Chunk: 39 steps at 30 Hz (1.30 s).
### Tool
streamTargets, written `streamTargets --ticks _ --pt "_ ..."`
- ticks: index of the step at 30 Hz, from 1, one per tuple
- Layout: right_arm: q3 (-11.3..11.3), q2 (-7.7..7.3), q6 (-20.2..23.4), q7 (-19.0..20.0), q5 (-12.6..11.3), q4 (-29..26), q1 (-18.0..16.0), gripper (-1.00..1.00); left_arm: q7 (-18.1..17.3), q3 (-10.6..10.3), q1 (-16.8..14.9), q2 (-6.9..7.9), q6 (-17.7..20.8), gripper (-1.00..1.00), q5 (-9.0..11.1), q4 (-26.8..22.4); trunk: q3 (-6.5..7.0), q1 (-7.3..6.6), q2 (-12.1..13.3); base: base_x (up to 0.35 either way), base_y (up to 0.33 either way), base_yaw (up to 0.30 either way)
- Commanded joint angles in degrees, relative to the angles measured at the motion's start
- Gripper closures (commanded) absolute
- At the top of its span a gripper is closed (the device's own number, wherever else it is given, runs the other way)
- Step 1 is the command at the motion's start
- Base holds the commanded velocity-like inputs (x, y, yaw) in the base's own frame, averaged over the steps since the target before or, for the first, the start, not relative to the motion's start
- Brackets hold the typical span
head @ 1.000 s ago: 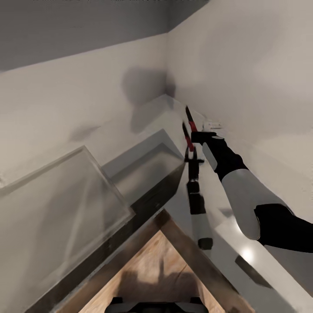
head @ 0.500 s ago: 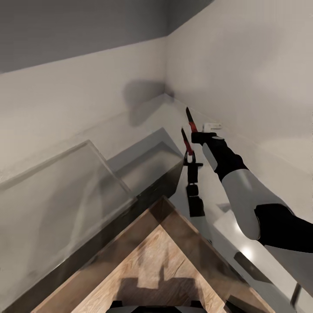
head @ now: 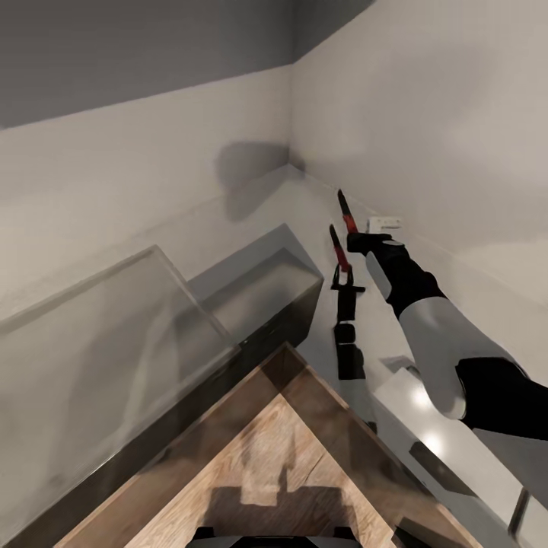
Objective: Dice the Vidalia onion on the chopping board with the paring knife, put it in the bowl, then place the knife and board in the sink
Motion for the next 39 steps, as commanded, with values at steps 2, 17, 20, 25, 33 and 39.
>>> streamTargets --ticks 2,17,20,25,33,39 --pt "0.34 0.05 0.42 -0.5 -0.52 0.0 0.0 1.0 -0.56 0.05 0.03 0.0 -1.72 -1.0 0.61 0.49 -0.08 0.03 -0.1 0.0 0.0 0.0" --pt "0.42 2.16 0.82 -0.53 -0.64 -0.8 0.03 1.0 -0.5 0.15 0.03 0.43 -6.45 -1.0 0.64 1.82 0.45 0.03 -0.1 0.0 0.0 0.0" --pt "0.46 3.03 0.82 -0.56 -0.57 -0.81 0.03 1.0 -0.48 0.19 0.03 0.59 -7.54 -1.0 0.66 2.39 0.71 0.03 -0.1 0.0 0.0 0.007" --pt "0.46 3.12 0.82 -0.52 -0.59 -0.82 0.03 1.0 -0.48 0.2 0.03 0.62 -7.75 -1.0 0.66 2.54 1.07 0.03 -0.1 -0.012 0.0 0.139" --pt "0.51 3.2 0.82 -0.52 -0.63 -0.8 0.03 1.0 -0.44 0.2 0.03 0.61 -7.89 -1.0 0.66 2.55 1.29 0.03 -0.1 -0.225 0.0 0.227" --pt "0.51 3.21 0.78 -0.46 -0.64 -0.82 0.03 1.0 -0.42 0.2 0.03 0.62 -7.94 -1.0 0.66 2.55 1.3 0.03 -0.1 -0.33 0.0 0.256"
